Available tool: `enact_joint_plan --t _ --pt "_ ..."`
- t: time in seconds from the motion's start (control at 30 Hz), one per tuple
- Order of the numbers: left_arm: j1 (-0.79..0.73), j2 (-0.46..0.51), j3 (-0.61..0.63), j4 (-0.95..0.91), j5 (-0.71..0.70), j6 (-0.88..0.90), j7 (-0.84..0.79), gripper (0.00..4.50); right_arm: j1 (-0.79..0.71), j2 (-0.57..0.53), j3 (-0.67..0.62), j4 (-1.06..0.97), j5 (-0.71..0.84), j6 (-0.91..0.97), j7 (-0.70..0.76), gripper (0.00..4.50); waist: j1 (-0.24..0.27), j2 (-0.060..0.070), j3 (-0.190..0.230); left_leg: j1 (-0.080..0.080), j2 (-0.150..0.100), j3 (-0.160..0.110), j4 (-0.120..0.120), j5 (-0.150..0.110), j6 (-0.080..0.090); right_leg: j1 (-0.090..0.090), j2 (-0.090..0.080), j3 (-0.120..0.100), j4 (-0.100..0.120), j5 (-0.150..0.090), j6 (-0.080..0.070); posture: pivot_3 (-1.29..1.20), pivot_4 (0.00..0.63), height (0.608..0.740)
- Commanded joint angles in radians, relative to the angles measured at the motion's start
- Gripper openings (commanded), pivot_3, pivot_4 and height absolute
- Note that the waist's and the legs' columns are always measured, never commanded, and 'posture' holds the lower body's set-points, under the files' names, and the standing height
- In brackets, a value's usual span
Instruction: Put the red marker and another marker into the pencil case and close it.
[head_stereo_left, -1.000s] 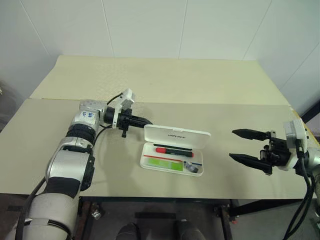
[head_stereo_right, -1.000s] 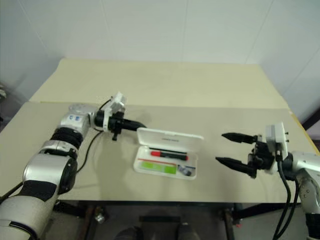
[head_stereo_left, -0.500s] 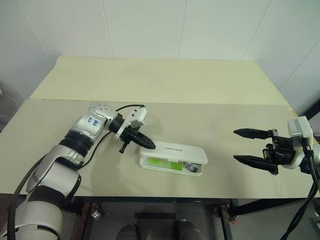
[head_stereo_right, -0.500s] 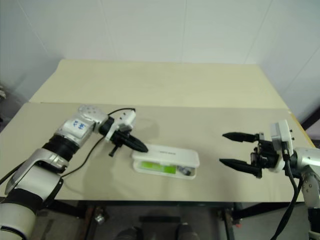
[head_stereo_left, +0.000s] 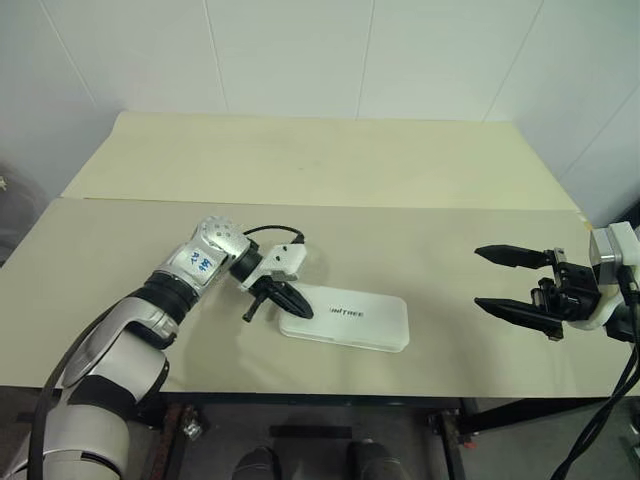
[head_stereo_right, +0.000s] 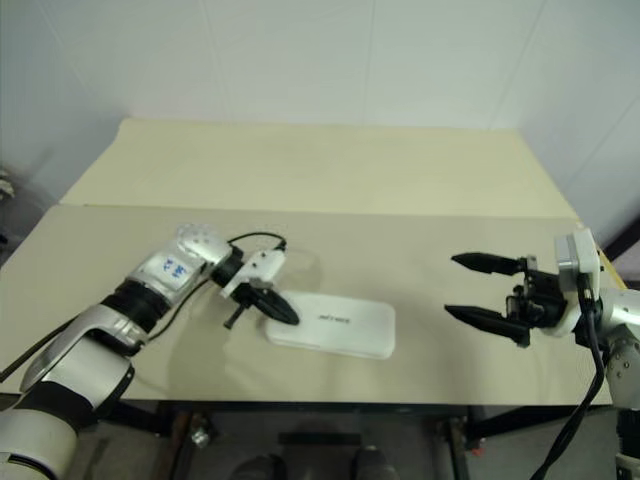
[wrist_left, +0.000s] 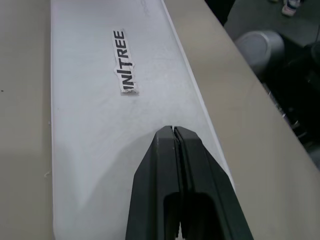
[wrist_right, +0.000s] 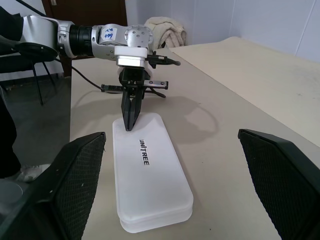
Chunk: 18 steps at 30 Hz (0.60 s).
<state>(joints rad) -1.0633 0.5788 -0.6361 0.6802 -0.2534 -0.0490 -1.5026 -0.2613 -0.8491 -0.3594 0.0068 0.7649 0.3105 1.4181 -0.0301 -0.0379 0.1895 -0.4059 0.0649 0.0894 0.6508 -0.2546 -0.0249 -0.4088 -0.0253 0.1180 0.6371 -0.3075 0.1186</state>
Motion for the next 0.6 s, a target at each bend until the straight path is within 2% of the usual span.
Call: enact_joint_plan --t 0.03,0.23,0.37,0.5,0.53,0.6 --pt "-0.004 -0.023 -0.03 0.082 0.132 -0.029 -0.107 0.02 -0.001 0.002 -0.016 -0.016 -0.001 -0.01 -0.007 4.5 0.001 0.0 0.0 0.0 0.0 0.0 0.001 0.0 0.0 0.0 0.0 0.0 0.0 0.0 0.0 0.0 0.15 0.74" --pt "-0.017 -0.078 0.024 0.144 0.157 -0.053 -0.084 0.02 0.002 -0.003 -0.02 -0.018 -0.006 -0.011 -0.008 4.5 -0.001 0.001 -0.001 0.003 -0.001 0.0 0.003 0.001 0.002 0.005 -0.001 0.0 0.0 -0.005 -0.01 0.0 0.15 0.74" --pt "-0.023 -0.134 0.188 0.156 0.066 -0.099 -0.028 0.02 0.007 -0.009 -0.026 -0.017 -0.009 -0.012 -0.006 4.5 -0.001 0.001 -0.001 0.002 -0.001 -0.001 0.006 0.001 0.003 0.007 -0.001 0.0 0.0 -0.005 -0.012 0.0 0.15 0.74" --pt "-0.02 -0.145 0.289 0.151 0.038 -0.114 -0.032 0.02 0.008 -0.013 -0.03 -0.014 -0.012 -0.013 -0.006 4.5 -0.002 0.0 0.0 -0.001 -0.001 -0.001 0.006 0.001 0.003 0.002 -0.001 0.0 0.0 -0.002 -0.005 0.0 0.15 0.74" --pt "-0.014 -0.146 0.33 0.136 0.01 -0.114 -0.038 0.02 0.007 -0.013 -0.03 -0.012 -0.012 -0.013 -0.007 4.5 -0.004 0.0 0.0 -0.001 -0.001 0.0 0.005 0.0 0.003 0.001 -0.001 0.0 0.0 0.003 0.004 0.0 0.15 0.74" --pt "0.002 -0.149 0.432 0.116 -0.08 -0.1 -0.069 0.02 0.001 -0.013 -0.026 -0.008 -0.018 -0.013 -0.01 4.5 -0.005 0.0 0.0 -0.001 -0.001 0.001 0.001 0.001 0.003 -0.001 -0.001 0.0 0.0 0.003 0.003 0.0 0.15 0.74"
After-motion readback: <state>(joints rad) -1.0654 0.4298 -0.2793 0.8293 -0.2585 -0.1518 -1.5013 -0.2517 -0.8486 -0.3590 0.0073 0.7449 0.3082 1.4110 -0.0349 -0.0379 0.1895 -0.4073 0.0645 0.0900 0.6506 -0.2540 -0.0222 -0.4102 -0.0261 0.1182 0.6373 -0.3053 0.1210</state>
